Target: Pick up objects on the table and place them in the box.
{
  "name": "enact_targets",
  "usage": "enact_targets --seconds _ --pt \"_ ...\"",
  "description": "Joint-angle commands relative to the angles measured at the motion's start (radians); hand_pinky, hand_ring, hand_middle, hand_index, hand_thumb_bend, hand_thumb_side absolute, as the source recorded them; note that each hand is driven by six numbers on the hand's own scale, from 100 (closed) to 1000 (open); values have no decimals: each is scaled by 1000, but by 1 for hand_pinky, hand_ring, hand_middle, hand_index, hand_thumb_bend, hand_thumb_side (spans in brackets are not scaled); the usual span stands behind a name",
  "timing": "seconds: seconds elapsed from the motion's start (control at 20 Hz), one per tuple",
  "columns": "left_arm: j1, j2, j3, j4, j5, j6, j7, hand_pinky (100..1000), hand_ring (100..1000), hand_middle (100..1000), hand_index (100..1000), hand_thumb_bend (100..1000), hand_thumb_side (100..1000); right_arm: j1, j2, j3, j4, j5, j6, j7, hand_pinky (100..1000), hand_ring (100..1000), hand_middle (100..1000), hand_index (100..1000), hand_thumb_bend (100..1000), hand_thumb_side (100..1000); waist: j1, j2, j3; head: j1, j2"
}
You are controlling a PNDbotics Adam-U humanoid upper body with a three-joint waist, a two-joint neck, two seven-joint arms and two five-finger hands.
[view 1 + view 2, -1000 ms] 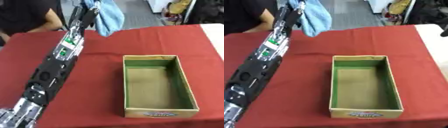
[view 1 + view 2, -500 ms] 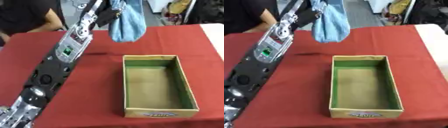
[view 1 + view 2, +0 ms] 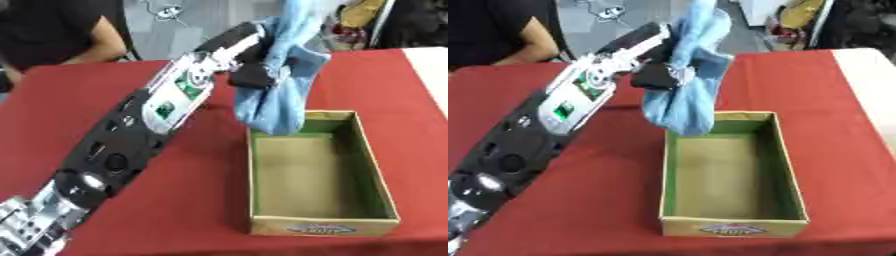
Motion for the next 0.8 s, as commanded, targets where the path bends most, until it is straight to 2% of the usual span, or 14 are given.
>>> enact_targets --seconds 0.05,0.1,0.15,0.2,0.25,0.3,0.4,0.8 --pt "-20 -15 -43 61 -55 -54 -128 100 100 132 223 100 362 -19 -5 1 -16 -6 1 10 607 777 803 988 100 802 -2 -13 -3 11 -2" --pt "-15 -21 -51 79 -58 -70 -169 258 300 474 571 100 606 -20 -4 1 -16 -7 1 11 607 777 803 988 100 800 -2 -12 -4 10 -2" --pt "-10 -25 -59 99 -52 -86 -221 258 300 474 571 100 606 -21 -4 2 -16 -7 2 12 607 777 803 988 100 800 -1 -13 -4 9 -2" --pt "-7 -28 -64 112 -46 -100 -266 583 705 818 861 672 1000 -21 -4 2 -16 -7 2 13 607 777 803 987 100 799 -1 -13 -5 8 -2" --pt "-4 -29 -68 121 -42 -112 -310 568 684 814 848 645 1000 -21 -4 2 -16 -8 2 14 607 777 803 988 100 799 0 -13 -5 7 -2" --pt "-3 -29 -68 125 -43 -120 -344 644 769 848 904 740 1000 -21 -4 1 -16 -8 3 14 607 777 803 987 100 799 0 -14 -5 6 -2" --pt "0 -29 -62 121 -51 -127 -383 644 773 852 904 749 1000 -20 -5 1 -16 -8 3 15 607 777 803 987 100 800 -1 -14 -4 4 -2" --pt "-1 -22 -50 98 -51 -117 -401 643 763 843 898 757 1000 -18 -6 1 -16 -7 2 18 607 777 802 987 100 799 -1 -15 -1 4 -2"
